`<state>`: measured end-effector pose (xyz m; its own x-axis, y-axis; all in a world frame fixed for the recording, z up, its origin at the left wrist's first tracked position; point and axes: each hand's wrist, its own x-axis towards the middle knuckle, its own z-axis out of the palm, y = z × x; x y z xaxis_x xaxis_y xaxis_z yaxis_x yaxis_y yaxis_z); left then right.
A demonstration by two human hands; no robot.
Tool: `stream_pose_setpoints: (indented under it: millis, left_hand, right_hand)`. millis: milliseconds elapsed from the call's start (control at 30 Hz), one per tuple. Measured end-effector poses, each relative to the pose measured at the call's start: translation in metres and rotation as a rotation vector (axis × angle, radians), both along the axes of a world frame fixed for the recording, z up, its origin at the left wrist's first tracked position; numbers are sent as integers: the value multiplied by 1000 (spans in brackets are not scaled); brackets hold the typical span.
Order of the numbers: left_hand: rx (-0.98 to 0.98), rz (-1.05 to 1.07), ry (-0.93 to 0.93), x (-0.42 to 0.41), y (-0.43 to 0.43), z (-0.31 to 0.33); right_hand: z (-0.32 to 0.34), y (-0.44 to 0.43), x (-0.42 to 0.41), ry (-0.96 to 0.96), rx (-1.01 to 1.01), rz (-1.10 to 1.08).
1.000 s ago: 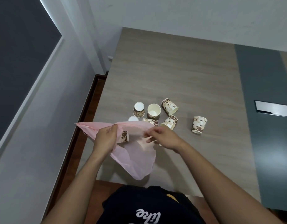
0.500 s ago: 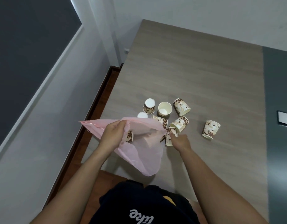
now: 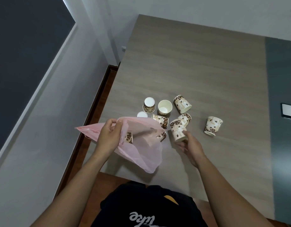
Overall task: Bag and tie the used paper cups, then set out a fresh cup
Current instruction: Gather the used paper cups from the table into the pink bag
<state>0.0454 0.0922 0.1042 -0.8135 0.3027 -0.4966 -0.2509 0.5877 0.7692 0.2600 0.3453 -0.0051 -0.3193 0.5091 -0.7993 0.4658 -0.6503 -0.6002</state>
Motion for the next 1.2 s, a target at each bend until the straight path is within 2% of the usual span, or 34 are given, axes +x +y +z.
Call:
stream_pose_setpoints:
  millis: [67, 200, 300, 400, 500, 567, 633, 767, 833, 1033, 1100, 1200]
  left_hand:
    - [5, 39, 18, -2, 2, -2]
    - [51, 13, 65, -2, 4, -4]
    - [64, -30, 97, -1, 4, -4]
    - [47, -55, 117, 2, 2, -3]
    - [39, -38, 133, 3, -4, -3]
    - [35, -26, 130, 1, -8, -4]
    - [36, -13, 127, -2, -13, -5]
    - [42, 0, 143, -4, -21, -6]
    - [51, 12, 145, -3, -27, -7]
    - [73, 12, 134, 7, -46, -9]
    - [59, 1, 128, 10, -53, -11]
    - [43, -13, 119, 12, -60, -14]
  right_hand:
    - [20, 2, -4, 195, -148, -10]
    - [51, -13, -26, 254, -164, 408]
    - [57, -41, -53, 135, 30, 706]
    - [56, -74, -76, 33, 299, 896]
    - [52, -95, -89, 103, 356, 924]
    - [54, -93, -89, 126, 358, 793]
    - [50, -82, -84, 103, 447, 638]
    - [38, -50, -63, -41, 623, 427]
    - [22, -39, -51, -116, 711, 526]
    - [-22, -44, -33, -149, 720, 1202]
    - [-31, -53, -30, -219, 701, 1278]
    - [-34, -63, -25, -311, 728, 1268]
